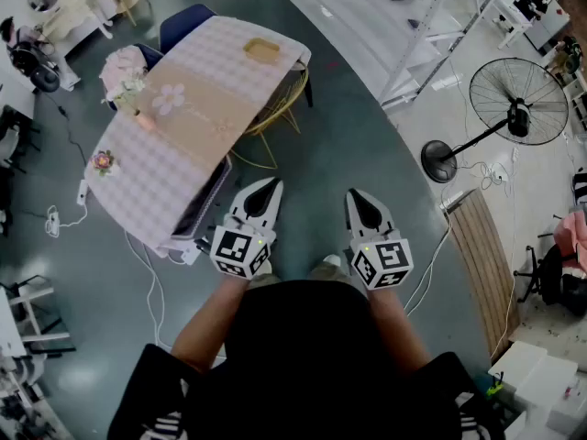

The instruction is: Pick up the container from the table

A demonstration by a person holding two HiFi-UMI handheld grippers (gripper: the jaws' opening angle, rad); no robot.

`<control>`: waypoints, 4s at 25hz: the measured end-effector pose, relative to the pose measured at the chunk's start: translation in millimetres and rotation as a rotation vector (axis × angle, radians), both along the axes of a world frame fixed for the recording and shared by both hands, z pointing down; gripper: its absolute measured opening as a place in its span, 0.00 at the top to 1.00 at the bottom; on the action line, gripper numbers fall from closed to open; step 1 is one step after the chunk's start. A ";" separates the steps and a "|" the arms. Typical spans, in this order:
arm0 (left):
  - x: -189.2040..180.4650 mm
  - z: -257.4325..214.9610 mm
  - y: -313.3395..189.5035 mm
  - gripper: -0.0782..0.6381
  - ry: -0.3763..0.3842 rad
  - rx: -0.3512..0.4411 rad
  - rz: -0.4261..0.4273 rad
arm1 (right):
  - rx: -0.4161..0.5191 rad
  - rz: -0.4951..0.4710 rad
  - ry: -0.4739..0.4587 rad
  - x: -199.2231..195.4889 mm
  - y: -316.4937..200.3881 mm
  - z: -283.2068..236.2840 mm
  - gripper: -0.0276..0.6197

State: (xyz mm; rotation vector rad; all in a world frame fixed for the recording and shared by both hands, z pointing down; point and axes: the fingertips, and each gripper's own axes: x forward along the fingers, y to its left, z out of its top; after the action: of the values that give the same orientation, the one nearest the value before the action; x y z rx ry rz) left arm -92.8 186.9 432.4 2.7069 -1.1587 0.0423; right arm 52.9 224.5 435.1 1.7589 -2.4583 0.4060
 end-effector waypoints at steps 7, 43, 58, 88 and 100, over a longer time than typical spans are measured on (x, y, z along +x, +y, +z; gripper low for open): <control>0.6 -3.3 4.8 0.88 0.041 0.017 0.003 | 0.000 0.045 0.010 18.3 0.5 -6.2 0.96; 97.7 46.2 -32.2 0.64 -0.021 -0.081 -0.162 | -0.059 -0.013 -0.080 139.1 -7.0 39.6 0.70; 78.3 45.1 -223.9 0.64 0.027 -0.056 -0.148 | -0.126 -0.007 -0.019 122.4 -197.9 48.4 0.70; 33.2 210.2 -582.9 0.64 -0.163 -0.400 -0.181 | -0.194 -0.294 -0.054 42.6 -586.9 75.9 0.70; 51.9 349.6 -642.2 0.64 -0.463 -0.656 -0.111 | -0.299 -0.350 -0.096 84.0 -649.3 114.2 0.70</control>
State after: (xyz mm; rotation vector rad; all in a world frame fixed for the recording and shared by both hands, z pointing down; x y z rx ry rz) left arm -40.8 -455.3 782.0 2.0896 -1.1356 0.9017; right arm 136.9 -424.7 549.4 1.1946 -2.5363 0.7857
